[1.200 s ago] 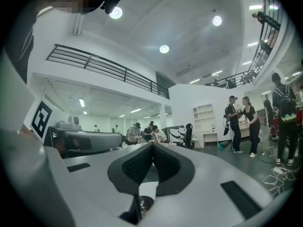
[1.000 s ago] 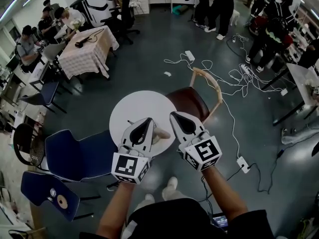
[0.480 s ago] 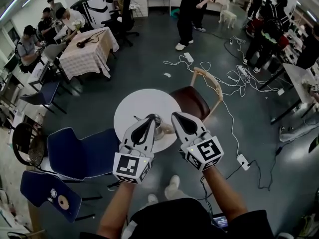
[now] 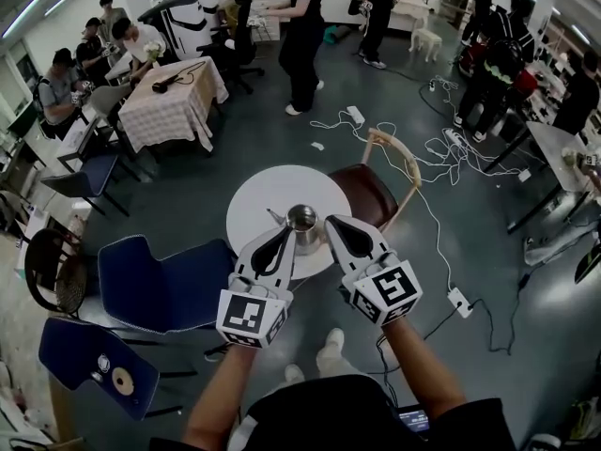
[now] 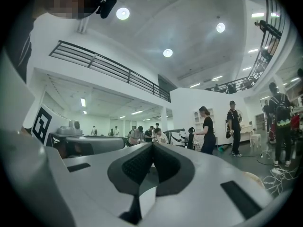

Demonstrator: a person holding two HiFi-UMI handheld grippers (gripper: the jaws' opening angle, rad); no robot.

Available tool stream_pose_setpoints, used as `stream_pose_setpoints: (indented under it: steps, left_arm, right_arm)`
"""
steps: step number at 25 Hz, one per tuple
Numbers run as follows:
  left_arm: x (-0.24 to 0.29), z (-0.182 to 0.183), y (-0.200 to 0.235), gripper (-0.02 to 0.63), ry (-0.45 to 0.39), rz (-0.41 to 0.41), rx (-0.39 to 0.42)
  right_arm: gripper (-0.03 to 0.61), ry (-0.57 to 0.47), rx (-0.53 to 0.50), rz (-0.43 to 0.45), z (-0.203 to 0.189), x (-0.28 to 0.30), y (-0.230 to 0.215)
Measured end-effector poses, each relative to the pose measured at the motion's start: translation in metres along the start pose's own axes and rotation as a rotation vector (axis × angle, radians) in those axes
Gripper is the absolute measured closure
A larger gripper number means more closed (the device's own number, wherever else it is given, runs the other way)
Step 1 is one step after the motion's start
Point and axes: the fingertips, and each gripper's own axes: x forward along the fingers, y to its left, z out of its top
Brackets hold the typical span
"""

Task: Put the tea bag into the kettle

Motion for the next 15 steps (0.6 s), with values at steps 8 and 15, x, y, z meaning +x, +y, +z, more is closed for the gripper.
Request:
stream_pose_setpoints:
  steps: [8, 15]
  left_arm:
    - [-0.059, 0.01, -0.004, 0.598, -0.021, -0.014, 0.005]
    - [-0.109, 0.007, 0.0, 0.598, -0.03, -0.015, 0.006]
  right_arm:
    - [0.561, -0.011, -0.024, 0.004, 0.006, -0.017, 0.061]
    - [0.561, -0.015, -0.049, 0.004, 0.004, -0.027, 0.109]
